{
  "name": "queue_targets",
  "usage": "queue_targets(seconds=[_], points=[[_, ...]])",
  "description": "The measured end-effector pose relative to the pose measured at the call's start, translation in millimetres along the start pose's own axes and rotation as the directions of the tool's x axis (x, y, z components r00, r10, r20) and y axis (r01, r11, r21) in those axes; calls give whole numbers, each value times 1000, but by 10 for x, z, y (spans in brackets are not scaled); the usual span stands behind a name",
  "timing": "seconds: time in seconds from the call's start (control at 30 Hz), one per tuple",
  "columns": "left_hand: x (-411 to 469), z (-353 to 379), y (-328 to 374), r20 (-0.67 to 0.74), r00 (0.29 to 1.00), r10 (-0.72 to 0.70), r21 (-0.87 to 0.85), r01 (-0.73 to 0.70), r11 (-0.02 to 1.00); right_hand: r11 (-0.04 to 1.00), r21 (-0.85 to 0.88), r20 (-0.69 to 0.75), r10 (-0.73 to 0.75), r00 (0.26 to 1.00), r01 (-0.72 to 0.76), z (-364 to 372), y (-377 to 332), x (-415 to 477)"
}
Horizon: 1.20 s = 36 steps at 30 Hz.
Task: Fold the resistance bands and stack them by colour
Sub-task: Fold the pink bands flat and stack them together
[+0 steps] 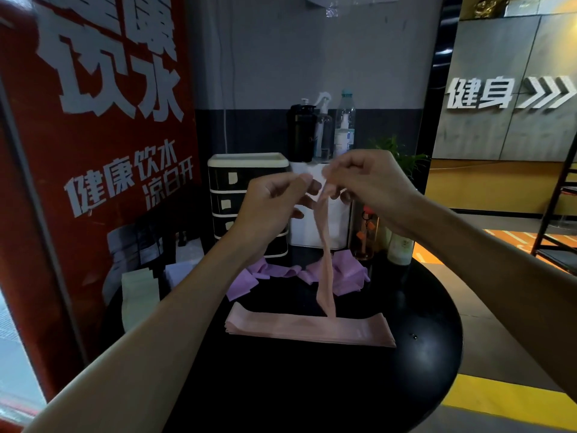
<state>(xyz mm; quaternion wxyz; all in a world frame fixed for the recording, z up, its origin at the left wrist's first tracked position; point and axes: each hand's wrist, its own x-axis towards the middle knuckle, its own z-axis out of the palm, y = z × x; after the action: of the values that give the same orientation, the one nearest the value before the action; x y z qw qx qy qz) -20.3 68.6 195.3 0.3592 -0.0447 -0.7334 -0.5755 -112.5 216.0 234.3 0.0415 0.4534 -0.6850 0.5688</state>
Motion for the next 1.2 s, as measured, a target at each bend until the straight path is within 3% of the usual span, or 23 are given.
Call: queue_targets(seconds=[0.1,0.2,0.53,0.93,1.2], points=[[11,-10,-93,-20,1000,-9,49,10,999,996,-86,17,-35,999,36,9,14,-14],[-10,-17,-181,45,995,-84,73,81,994,992,-115,60,-43,997,50,10,-6,-35],[-183,10,-355,198,951,-237,-19,245,969,983,-167,77,-61,995,73,2,24,-87],[-463,14,-734,306,916,-259,7,270,963,980,-171,-113,-125,986,105,-56,112,-88],[-761,79,-1117,322,859,-398,110,384,917,993,-109,-208,-59,976,37,-41,196,-93]])
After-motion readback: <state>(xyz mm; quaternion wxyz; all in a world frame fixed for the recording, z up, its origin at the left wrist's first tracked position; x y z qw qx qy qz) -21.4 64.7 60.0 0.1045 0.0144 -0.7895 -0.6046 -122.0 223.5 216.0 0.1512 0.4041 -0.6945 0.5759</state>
